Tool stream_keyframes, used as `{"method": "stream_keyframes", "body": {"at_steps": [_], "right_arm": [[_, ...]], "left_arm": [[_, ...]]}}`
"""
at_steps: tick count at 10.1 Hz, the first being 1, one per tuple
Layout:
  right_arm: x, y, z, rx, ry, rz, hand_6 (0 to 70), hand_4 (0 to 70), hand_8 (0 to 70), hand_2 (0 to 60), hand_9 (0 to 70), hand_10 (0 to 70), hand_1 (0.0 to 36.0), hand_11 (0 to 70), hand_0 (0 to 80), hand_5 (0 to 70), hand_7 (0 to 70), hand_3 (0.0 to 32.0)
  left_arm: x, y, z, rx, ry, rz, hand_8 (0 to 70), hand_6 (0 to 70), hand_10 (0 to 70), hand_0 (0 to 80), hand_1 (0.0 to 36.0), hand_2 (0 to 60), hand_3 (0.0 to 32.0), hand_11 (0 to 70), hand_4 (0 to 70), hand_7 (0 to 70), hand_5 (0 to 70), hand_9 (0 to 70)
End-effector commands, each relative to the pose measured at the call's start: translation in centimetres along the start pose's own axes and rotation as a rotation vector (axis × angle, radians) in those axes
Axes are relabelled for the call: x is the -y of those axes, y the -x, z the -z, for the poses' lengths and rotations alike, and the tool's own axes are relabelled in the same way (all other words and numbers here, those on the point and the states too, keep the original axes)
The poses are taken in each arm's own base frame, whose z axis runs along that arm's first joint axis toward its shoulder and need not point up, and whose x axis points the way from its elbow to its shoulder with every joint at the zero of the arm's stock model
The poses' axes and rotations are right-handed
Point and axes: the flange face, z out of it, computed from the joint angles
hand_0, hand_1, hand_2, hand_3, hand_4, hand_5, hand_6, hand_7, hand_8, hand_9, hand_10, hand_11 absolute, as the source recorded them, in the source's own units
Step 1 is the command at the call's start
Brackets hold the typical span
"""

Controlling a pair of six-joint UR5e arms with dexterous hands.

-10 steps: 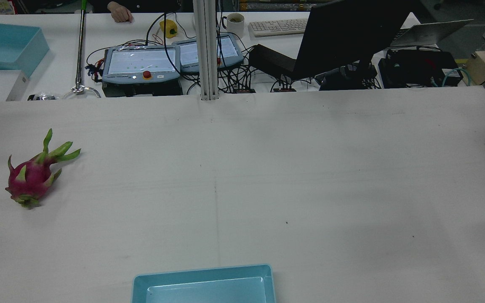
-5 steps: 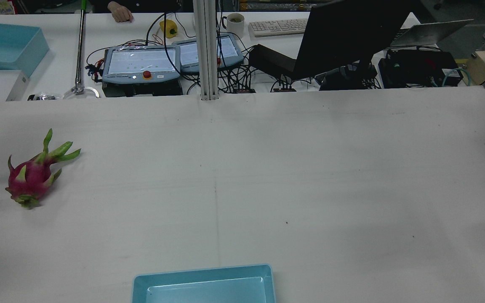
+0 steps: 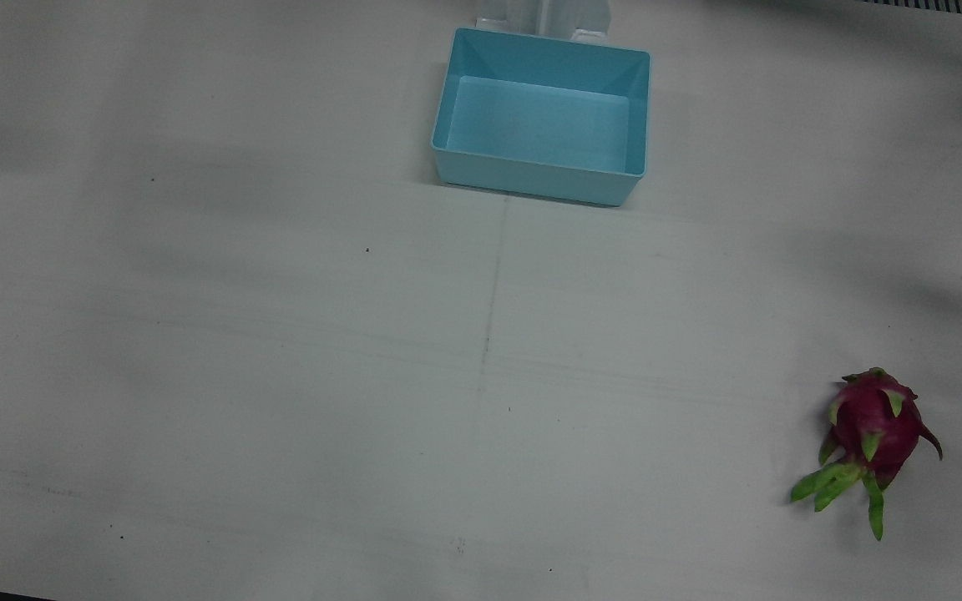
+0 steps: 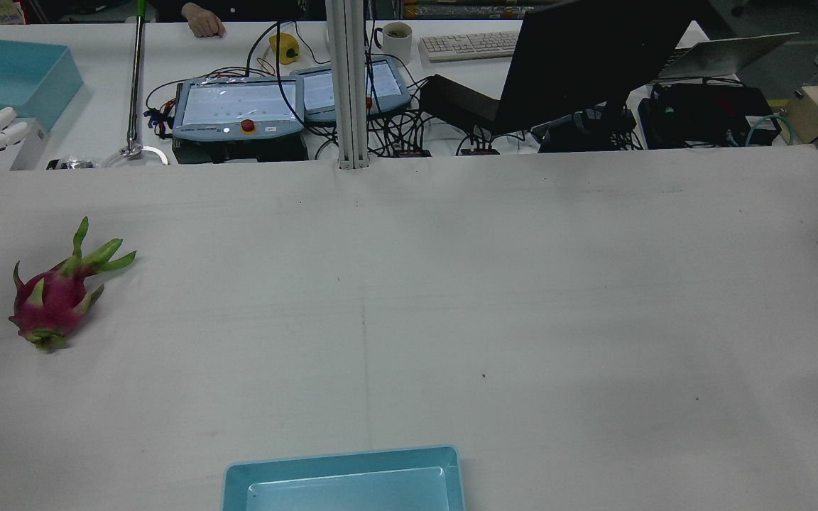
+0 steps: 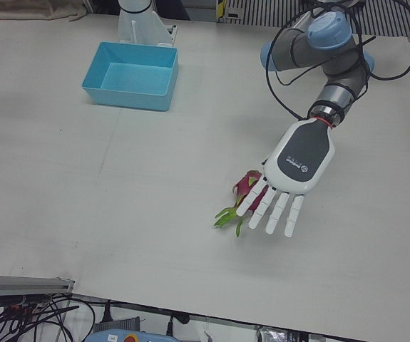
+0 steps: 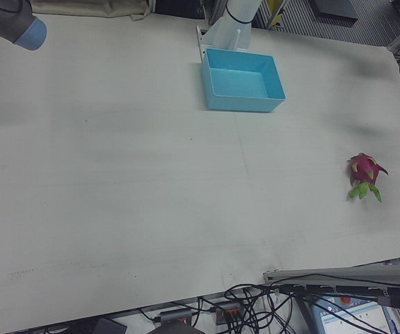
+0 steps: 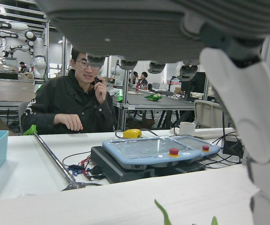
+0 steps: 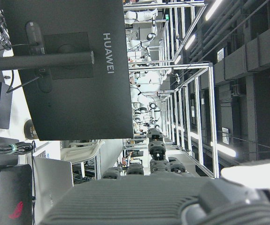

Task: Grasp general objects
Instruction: 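Move the left hand down toward the pink dragon fruit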

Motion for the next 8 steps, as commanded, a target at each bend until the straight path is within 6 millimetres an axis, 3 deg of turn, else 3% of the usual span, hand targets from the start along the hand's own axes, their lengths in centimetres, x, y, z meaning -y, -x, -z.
{"method": "stream_keyframes", "body": {"at_steps": [1, 2, 3, 4, 5, 8], "right_arm": [[0.0, 0.0, 0.0, 0.000, 0.000, 0.000, 0.0, 0.0, 0.0, 0.0, 0.0, 0.0, 0.0, 0.0, 0.0, 0.0, 0.0, 0.0], [0.0, 0.0, 0.0, 0.000, 0.000, 0.000, 0.0, 0.0, 0.0, 0.0, 0.0, 0.0, 0.0, 0.0, 0.0, 0.0, 0.0, 0.0], [0.0, 0.0, 0.0, 0.000, 0.000, 0.000, 0.0, 0.0, 0.0, 0.0, 0.0, 0.0, 0.0, 0.0, 0.0, 0.0, 0.0, 0.0], [0.0, 0.0, 0.0, 0.000, 0.000, 0.000, 0.0, 0.0, 0.0, 0.0, 0.0, 0.0, 0.0, 0.0, 0.0, 0.0, 0.0, 0.0], [0.0, 0.0, 0.0, 0.000, 0.000, 0.000, 0.0, 0.0, 0.0, 0.0, 0.0, 0.0, 0.0, 0.0, 0.0, 0.0, 0.0, 0.0], [0.0, 0.0, 0.0, 0.000, 0.000, 0.000, 0.0, 0.0, 0.0, 0.0, 0.0, 0.0, 0.0, 0.0, 0.0, 0.0, 0.0, 0.0]], "left_arm": [[-0.4, 3.5, 0.8, 0.117, -0.023, 0.012, 0.0, 0.0, 0.0, 47.6, 17.7, 8.0, 18.4, 0.0, 0.0, 4.6, 0.0, 0.0], [-0.3, 3.5, 1.1, 0.144, -0.025, 0.018, 0.0, 0.0, 0.0, 45.5, 12.7, 1.9, 27.6, 0.0, 0.0, 3.8, 0.0, 0.0], [-0.4, 3.9, 1.4, 0.167, -0.024, 0.049, 0.0, 0.0, 0.0, 41.3, 8.2, 0.0, 32.0, 0.0, 0.0, 3.3, 0.0, 0.0], [-0.4, 4.1, 1.6, 0.184, -0.025, 0.097, 0.0, 0.0, 0.0, 38.3, 4.7, 0.0, 32.0, 0.0, 0.0, 2.0, 0.0, 0.0], [-0.6, 4.3, 1.8, 0.192, -0.020, 0.173, 0.0, 0.0, 0.0, 37.9, 4.0, 0.0, 32.0, 0.0, 0.0, 2.0, 0.0, 0.0], [-0.8, 4.3, 1.7, 0.188, -0.028, 0.308, 0.0, 0.0, 0.0, 41.7, 7.7, 0.0, 32.0, 0.0, 0.0, 0.0, 0.0, 0.0]]}}
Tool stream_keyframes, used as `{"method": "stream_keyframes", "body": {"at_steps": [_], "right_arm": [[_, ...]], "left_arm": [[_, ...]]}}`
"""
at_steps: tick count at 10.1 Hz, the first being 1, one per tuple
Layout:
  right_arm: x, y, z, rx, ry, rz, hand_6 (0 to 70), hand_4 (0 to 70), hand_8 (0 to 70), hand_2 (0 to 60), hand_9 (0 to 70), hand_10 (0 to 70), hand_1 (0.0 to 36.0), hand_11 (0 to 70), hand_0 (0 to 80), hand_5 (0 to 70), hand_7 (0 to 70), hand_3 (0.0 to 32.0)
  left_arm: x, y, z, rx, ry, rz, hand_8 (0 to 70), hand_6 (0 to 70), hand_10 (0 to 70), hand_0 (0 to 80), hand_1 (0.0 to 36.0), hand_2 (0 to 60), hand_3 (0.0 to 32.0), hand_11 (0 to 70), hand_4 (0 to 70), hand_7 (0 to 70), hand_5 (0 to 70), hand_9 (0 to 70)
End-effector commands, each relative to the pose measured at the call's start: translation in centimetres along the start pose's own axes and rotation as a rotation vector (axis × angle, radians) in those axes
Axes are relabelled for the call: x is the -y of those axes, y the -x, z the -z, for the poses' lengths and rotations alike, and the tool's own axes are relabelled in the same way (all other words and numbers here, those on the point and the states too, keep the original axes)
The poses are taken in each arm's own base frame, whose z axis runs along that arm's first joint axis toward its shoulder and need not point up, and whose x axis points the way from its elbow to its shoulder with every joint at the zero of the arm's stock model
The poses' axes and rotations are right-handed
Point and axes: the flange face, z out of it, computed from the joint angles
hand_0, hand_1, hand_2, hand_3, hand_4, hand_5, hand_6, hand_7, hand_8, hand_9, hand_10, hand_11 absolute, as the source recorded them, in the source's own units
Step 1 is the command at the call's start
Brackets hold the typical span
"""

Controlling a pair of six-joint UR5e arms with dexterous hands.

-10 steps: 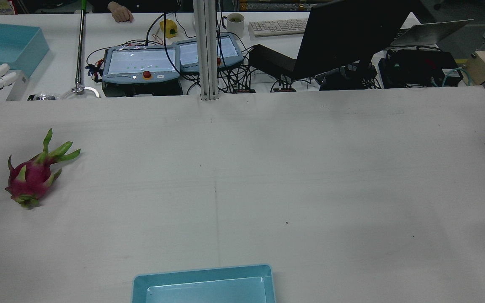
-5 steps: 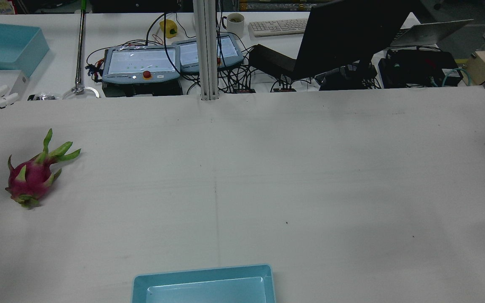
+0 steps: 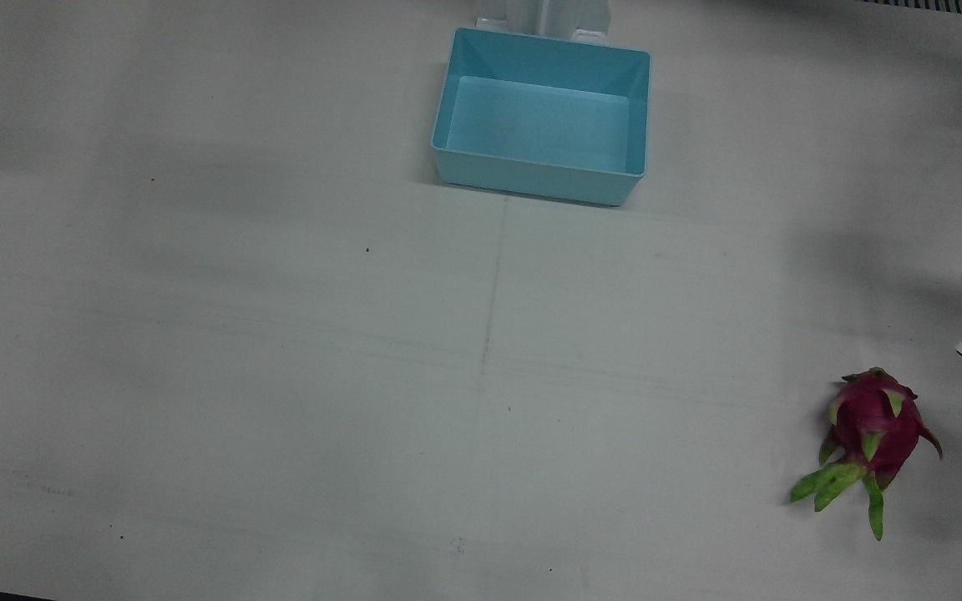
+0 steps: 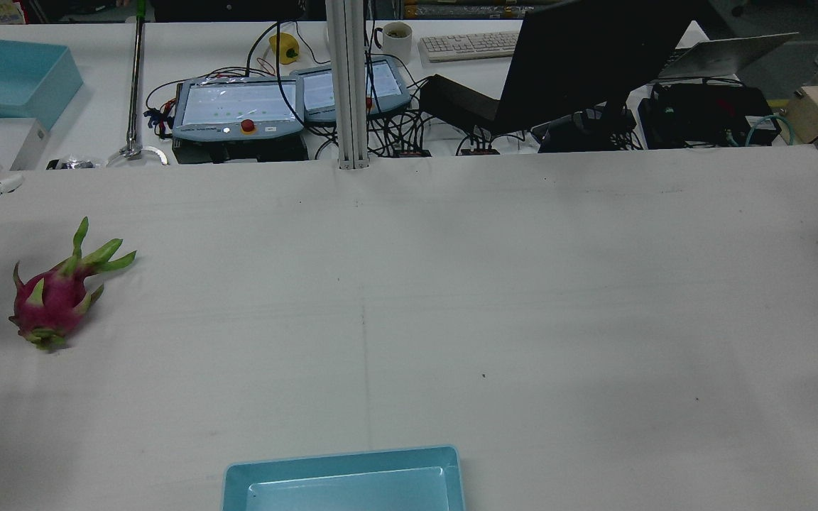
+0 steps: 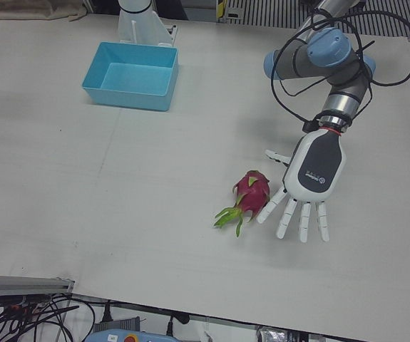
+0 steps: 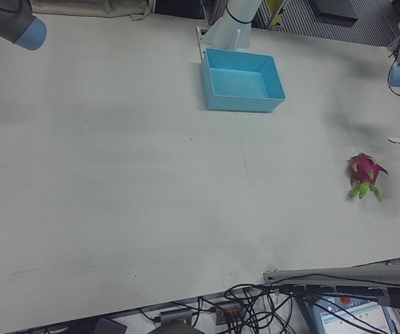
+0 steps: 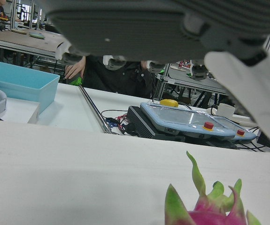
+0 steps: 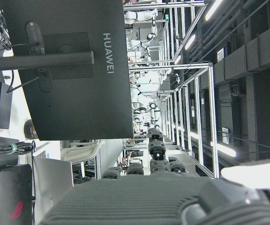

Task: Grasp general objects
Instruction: 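Move the left hand down toward the pink dragon fruit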

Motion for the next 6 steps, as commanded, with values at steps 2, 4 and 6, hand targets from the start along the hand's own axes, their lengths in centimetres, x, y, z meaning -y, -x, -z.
{"method": "stream_keyframes", "body": {"at_steps": [2, 4, 6], "right_arm": [[0.0, 0.0, 0.0, 0.000, 0.000, 0.000, 0.0, 0.0, 0.0, 0.0, 0.0, 0.0, 0.0, 0.0, 0.0, 0.0, 0.0, 0.0], [0.0, 0.0, 0.0, 0.000, 0.000, 0.000, 0.0, 0.0, 0.0, 0.0, 0.0, 0.0, 0.0, 0.0, 0.0, 0.0, 0.0, 0.0], [0.0, 0.0, 0.0, 0.000, 0.000, 0.000, 0.0, 0.0, 0.0, 0.0, 0.0, 0.0, 0.0, 0.0, 0.0, 0.0, 0.0, 0.0]], "left_arm": [[-0.2, 0.1, -0.3, -0.024, -0.003, 0.165, 0.0, 0.0, 0.0, 43.1, 9.7, 0.0, 32.0, 0.0, 0.0, 0.0, 0.0, 0.0], [-0.7, 1.8, 0.4, -0.068, -0.060, 0.222, 0.0, 0.0, 0.0, 42.6, 9.8, 0.0, 32.0, 0.0, 0.0, 0.0, 0.0, 0.0], [-3.7, 3.8, 0.6, -0.071, -0.094, 0.222, 0.0, 0.0, 0.0, 43.2, 10.8, 0.0, 32.0, 0.0, 0.0, 0.0, 0.0, 0.0]]}}
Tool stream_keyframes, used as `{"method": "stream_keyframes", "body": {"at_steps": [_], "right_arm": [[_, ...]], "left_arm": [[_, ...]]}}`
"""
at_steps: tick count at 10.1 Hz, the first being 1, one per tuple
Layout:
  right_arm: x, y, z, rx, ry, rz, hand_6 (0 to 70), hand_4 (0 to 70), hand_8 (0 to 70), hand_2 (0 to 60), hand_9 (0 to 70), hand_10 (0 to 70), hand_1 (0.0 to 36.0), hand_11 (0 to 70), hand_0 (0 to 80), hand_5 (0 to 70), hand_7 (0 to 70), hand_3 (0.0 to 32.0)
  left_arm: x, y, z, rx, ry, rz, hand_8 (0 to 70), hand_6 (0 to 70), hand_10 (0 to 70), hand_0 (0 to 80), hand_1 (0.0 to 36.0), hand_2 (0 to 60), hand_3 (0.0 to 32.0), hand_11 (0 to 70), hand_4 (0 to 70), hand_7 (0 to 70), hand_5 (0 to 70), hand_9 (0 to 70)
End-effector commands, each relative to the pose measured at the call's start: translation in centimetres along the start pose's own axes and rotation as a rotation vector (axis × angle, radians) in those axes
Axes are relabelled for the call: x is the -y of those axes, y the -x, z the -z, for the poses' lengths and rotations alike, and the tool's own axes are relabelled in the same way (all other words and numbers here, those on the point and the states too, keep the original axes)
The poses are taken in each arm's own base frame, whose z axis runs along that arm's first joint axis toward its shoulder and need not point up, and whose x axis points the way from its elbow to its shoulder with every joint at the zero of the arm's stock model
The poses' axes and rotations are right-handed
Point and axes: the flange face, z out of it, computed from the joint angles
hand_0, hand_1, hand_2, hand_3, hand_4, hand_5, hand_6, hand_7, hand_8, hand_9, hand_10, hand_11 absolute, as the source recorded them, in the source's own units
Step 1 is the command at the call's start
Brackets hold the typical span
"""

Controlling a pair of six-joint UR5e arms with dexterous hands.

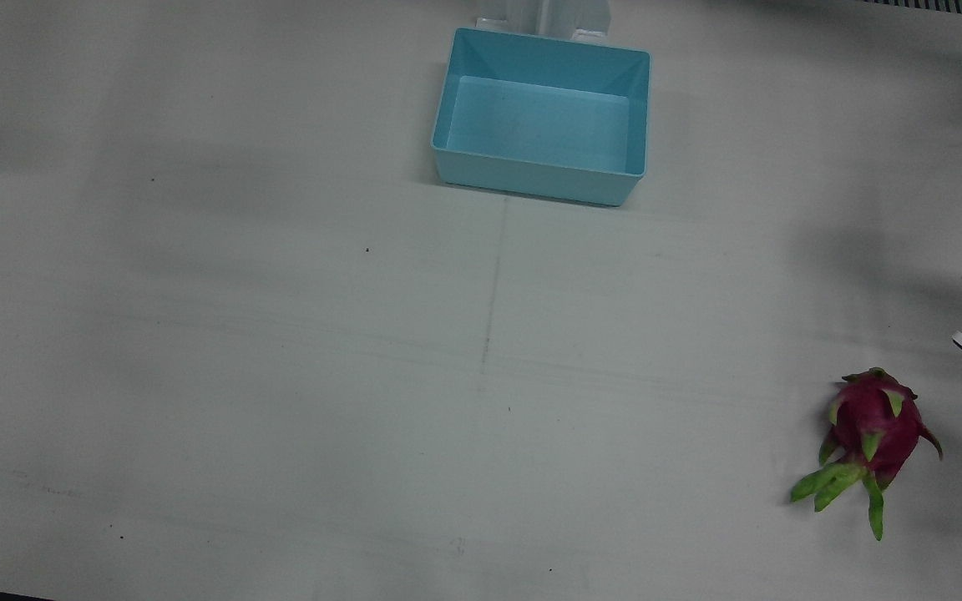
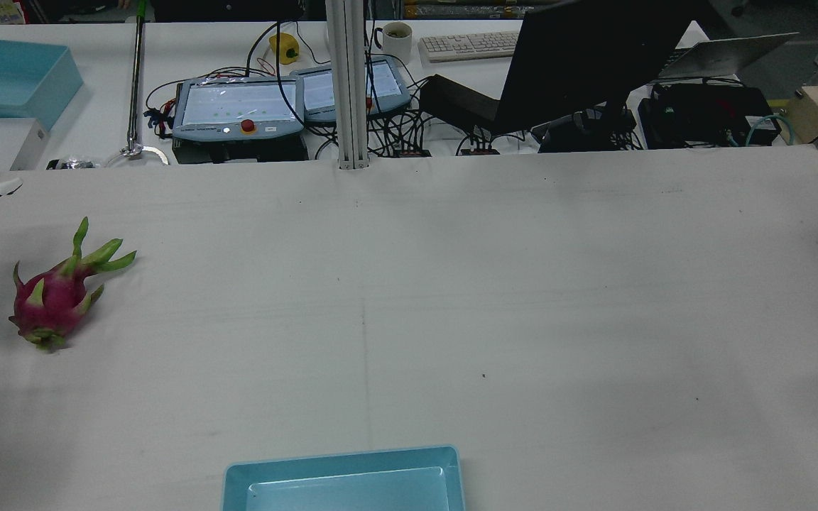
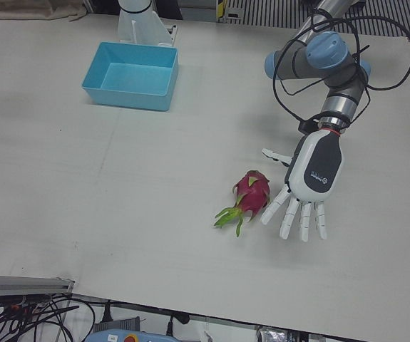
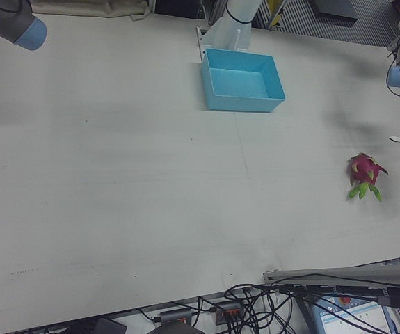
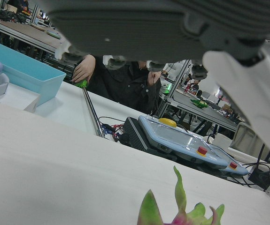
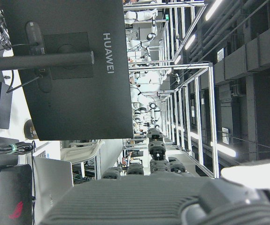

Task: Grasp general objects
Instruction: 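Move the left hand down toward the pink dragon fruit, then close the left hand's fingers around the dragon fruit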

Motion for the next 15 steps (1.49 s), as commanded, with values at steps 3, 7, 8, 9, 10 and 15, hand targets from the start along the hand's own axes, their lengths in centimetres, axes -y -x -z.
{"method": "stream_keyframes", "body": {"at_steps": [3, 7, 8, 9, 10, 15], "right_arm": [[0.0, 0.0, 0.0, 0.000, 0.000, 0.000, 0.0, 0.0, 0.0, 0.0, 0.0, 0.0, 0.0, 0.0, 0.0, 0.0, 0.0, 0.0], [0.0, 0.0, 0.0, 0.000, 0.000, 0.000, 0.0, 0.0, 0.0, 0.0, 0.0, 0.0, 0.0, 0.0, 0.0, 0.0, 0.0, 0.0], [0.0, 0.0, 0.0, 0.000, 0.000, 0.000, 0.0, 0.0, 0.0, 0.0, 0.0, 0.0, 0.0, 0.0, 0.0, 0.0, 0.0, 0.0], [0.0, 0.0, 0.0, 0.000, 0.000, 0.000, 0.0, 0.0, 0.0, 0.0, 0.0, 0.0, 0.0, 0.0, 0.0, 0.0, 0.0, 0.0], [0.0, 0.0, 0.0, 0.000, 0.000, 0.000, 0.0, 0.0, 0.0, 0.0, 0.0, 0.0, 0.0, 0.0, 0.0, 0.0, 0.0, 0.0], [0.0, 0.0, 0.0, 0.000, 0.000, 0.000, 0.0, 0.0, 0.0, 0.0, 0.0, 0.0, 0.0, 0.0, 0.0, 0.0, 0.0, 0.0]], "left_arm": [[-4.9, 5.0, 1.2, -0.038, -0.058, 0.028, 0.0, 0.0, 0.0, 43.0, 11.1, 1.8, 32.0, 0.0, 0.0, 0.0, 0.0, 0.0], [-7.1, 5.0, 0.3, -0.054, -0.055, 0.035, 0.0, 0.0, 0.0, 45.3, 12.4, 2.0, 32.0, 0.0, 0.0, 0.0, 0.0, 0.0], [-8.8, 4.8, -1.0, -0.051, -0.046, 0.036, 0.0, 0.0, 0.0, 45.6, 12.9, 2.3, 32.0, 0.0, 0.0, 0.0, 0.0, 0.0], [-10.3, 4.6, -2.7, -0.055, -0.036, 0.038, 0.0, 0.0, 0.0, 45.6, 13.1, 3.2, 32.0, 0.0, 0.0, 0.0, 0.0, 0.0], [-11.3, 4.9, -3.9, -0.051, -0.035, 0.039, 0.0, 0.0, 0.0, 45.5, 13.0, 3.4, 32.0, 0.0, 0.0, 0.0, 0.0, 0.0], [-9.4, 8.2, -2.6, 0.023, -0.071, 0.003, 0.0, 0.0, 0.0, 42.8, 10.6, 0.7, 32.0, 0.0, 0.0, 0.0, 0.0, 0.0]]}}
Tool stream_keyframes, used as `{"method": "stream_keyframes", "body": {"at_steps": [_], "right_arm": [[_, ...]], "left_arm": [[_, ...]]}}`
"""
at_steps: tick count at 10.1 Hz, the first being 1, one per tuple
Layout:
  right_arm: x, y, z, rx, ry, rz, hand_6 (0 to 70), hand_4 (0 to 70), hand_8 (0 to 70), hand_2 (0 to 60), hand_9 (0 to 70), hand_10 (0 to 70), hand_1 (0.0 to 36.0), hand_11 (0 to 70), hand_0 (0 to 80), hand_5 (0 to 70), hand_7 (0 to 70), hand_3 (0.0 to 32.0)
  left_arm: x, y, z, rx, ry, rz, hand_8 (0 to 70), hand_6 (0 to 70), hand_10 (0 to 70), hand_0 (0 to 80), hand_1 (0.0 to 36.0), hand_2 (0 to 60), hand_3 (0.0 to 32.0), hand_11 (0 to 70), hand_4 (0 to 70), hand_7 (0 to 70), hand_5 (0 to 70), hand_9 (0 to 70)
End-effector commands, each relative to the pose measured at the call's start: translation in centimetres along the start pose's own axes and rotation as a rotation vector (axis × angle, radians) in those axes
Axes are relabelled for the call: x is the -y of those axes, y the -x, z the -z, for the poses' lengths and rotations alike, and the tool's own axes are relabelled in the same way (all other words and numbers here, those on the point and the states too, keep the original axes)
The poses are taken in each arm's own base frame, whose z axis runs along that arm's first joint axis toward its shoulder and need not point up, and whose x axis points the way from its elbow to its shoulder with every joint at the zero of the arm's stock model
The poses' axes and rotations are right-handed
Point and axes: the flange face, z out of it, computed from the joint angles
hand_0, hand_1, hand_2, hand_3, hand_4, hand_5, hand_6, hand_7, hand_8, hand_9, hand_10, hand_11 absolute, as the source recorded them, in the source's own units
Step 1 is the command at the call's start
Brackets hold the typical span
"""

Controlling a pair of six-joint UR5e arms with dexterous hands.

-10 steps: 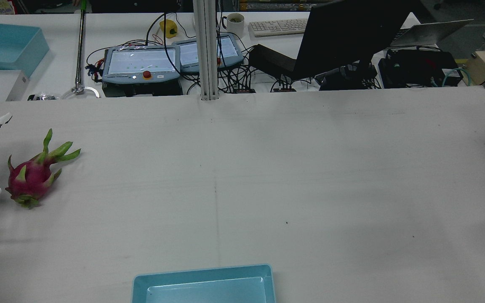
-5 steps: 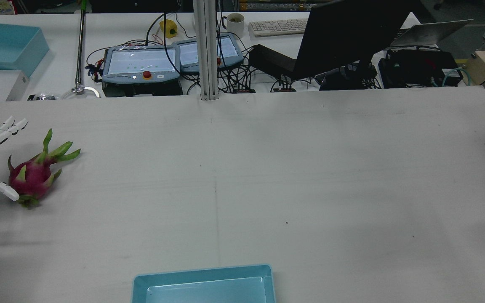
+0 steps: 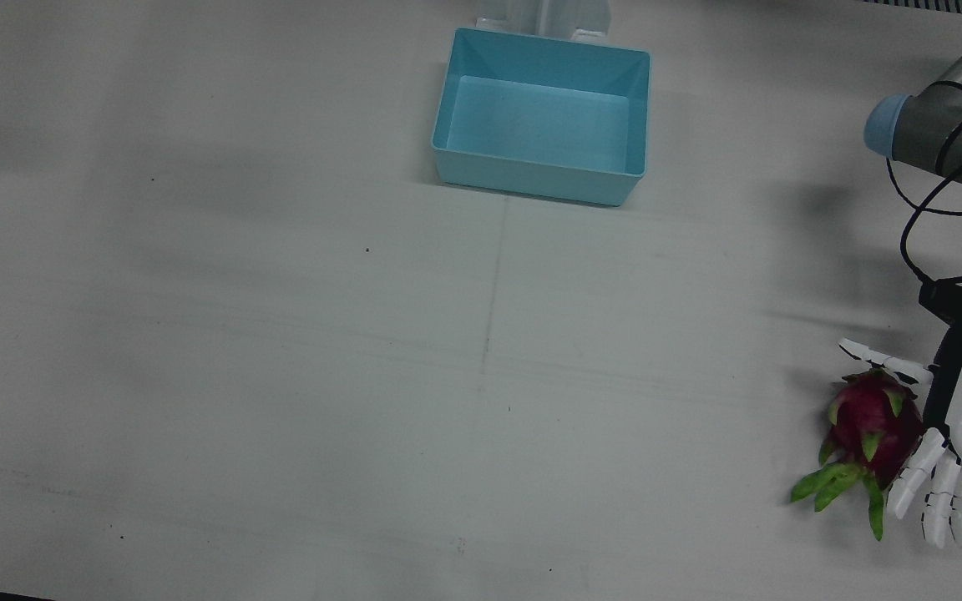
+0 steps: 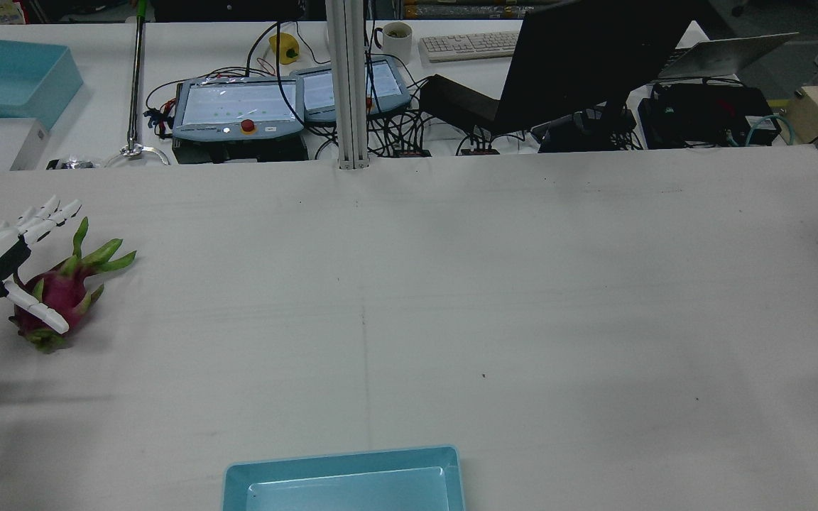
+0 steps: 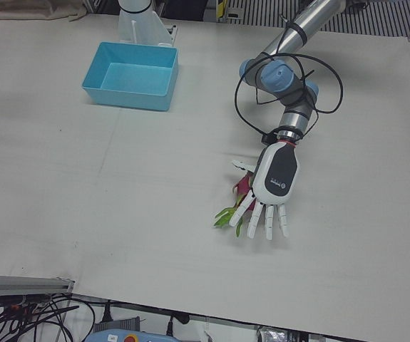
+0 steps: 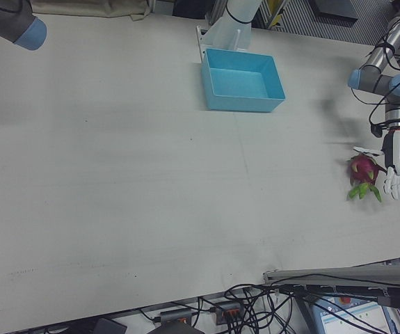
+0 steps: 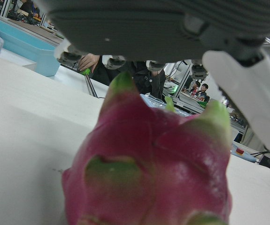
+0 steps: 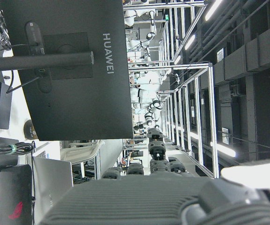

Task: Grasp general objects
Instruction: 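Close the left hand's fingers around the dragon fruit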

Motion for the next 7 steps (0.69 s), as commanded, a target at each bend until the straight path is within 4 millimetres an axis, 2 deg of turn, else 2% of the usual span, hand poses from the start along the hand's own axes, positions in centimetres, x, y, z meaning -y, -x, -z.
{"method": "stream_keyframes", "body": {"at_steps": [1, 5, 7], "right_arm": [[0.1, 0.0, 0.0, 0.000, -0.001, 0.000, 0.0, 0.0, 0.0, 0.0, 0.0, 0.0, 0.0, 0.0, 0.0, 0.0, 0.0, 0.0], [0.1, 0.0, 0.0, 0.000, -0.001, 0.000, 0.0, 0.0, 0.0, 0.0, 0.0, 0.0, 0.0, 0.0, 0.0, 0.0, 0.0, 0.0], [0.1, 0.0, 0.0, 0.000, -0.001, 0.000, 0.0, 0.0, 0.0, 0.0, 0.0, 0.0, 0.0, 0.0, 0.0, 0.0, 0.0, 0.0]], "left_arm": [[2.9, 4.2, 2.5, 0.058, -0.021, -0.029, 0.0, 0.0, 0.0, 41.8, 9.8, 0.0, 32.0, 0.0, 0.0, 0.0, 0.0, 0.0], [2.2, 3.7, 1.9, 0.059, -0.017, -0.040, 0.0, 0.0, 0.0, 45.2, 11.9, 0.6, 32.0, 0.0, 0.0, 0.0, 0.0, 0.0], [1.1, 3.7, 1.5, 0.063, -0.003, -0.039, 0.0, 0.0, 0.0, 45.4, 11.9, 0.4, 32.0, 0.0, 0.0, 0.0, 0.0, 0.0]]}}
